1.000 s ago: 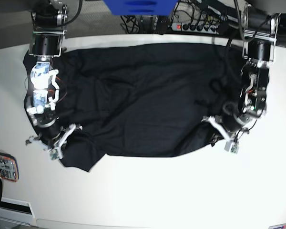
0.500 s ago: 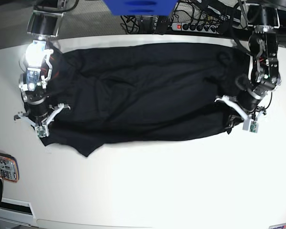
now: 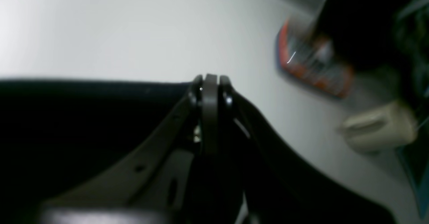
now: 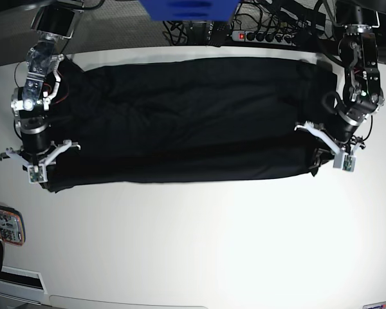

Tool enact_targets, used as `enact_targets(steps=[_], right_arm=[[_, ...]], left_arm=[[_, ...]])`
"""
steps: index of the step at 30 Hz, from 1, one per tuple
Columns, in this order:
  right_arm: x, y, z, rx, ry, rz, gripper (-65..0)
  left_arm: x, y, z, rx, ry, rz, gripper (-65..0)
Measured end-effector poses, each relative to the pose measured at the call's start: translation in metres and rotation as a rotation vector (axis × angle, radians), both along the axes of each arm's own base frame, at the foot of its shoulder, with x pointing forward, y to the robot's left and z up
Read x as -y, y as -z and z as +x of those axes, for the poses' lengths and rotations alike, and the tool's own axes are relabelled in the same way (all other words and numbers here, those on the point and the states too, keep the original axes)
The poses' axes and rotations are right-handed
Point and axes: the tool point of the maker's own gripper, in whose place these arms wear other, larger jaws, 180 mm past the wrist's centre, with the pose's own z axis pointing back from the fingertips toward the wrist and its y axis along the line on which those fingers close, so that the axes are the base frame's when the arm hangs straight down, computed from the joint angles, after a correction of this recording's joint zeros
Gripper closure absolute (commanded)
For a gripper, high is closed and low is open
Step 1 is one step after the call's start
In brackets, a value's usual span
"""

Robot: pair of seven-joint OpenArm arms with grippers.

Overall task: Fold the T-shirt properly
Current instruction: 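Lift the hem with both grippers and fold it over toward the collar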

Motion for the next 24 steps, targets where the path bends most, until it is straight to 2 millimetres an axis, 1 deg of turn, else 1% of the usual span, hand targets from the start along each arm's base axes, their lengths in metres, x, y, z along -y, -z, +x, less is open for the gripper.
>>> enact_targets(steps=[2, 4, 5, 7, 8, 9, 11, 12, 13, 16, 18, 20, 22, 24], right_arm=[[0.008, 0.016, -0.015, -0.071, 0.030, -0.012, 0.0], [0.009, 0.025, -0.025, -0.112, 0.038, -0.016, 0.0], [0.007, 0.023, -0.023, -0.101, 0.036, -0.012, 0.0], [0.002, 0.005, -0.013, -0.036, 0.014, -0.014, 0.0], [0.002, 0.001, -0.012, -0.018, 0.009, -0.014, 0.0], [0.004, 0.003, -0.016, -0.025, 0.011, -0.019, 0.0], [0.008, 0.014, -0.026, -0.074, 0.027, -0.027, 0.0], [0.009, 0.020, -0.032, -0.104, 0.039, -0.024, 0.0], [0.009, 0.022, -0.033, -0.112, 0.042, -0.023, 0.0], [0.006, 0.012, -0.025, -0.068, 0.027, -0.022, 0.0], [0.007, 0.008, -0.026, -0.053, 0.026, -0.027, 0.0], [0.006, 0.020, -0.038, -0.096, 0.024, -0.025, 0.0], [0.004, 0.035, -0.050, -0.143, 0.045, -0.003, 0.0], [0.000, 0.040, -0.053, -0.151, 0.055, 0.017, 0.0]], left_arm=[[0.006, 0.006, -0.009, -0.028, 0.017, 0.004, 0.0], [0.017, 0.009, -0.015, -0.035, -0.005, -0.034, 0.0], [0.025, 0.012, -0.018, -0.047, -0.010, -0.062, 0.0], [0.036, 0.013, -0.021, -0.063, 0.015, -0.077, 0.0], [0.033, 0.012, -0.022, -0.067, 0.010, -0.075, 0.0], [0.025, 0.012, -0.022, -0.069, -0.011, -0.060, 0.0], [0.012, 0.016, -0.026, -0.093, -0.044, -0.034, 0.0], [0.009, 0.017, -0.028, -0.097, -0.052, -0.029, 0.0], [0.008, 0.018, -0.031, -0.103, -0.051, -0.030, 0.0], [0.007, 0.025, -0.040, -0.132, -0.055, -0.035, 0.0], [0.005, 0.025, -0.044, -0.133, -0.060, -0.033, 0.0], [0.004, 0.031, -0.052, -0.155, -0.063, -0.031, 0.0], [0.014, 0.038, -0.059, -0.181, -0.052, -0.048, 0.0], [0.024, 0.042, -0.062, -0.193, -0.056, -0.080, 0.0]])
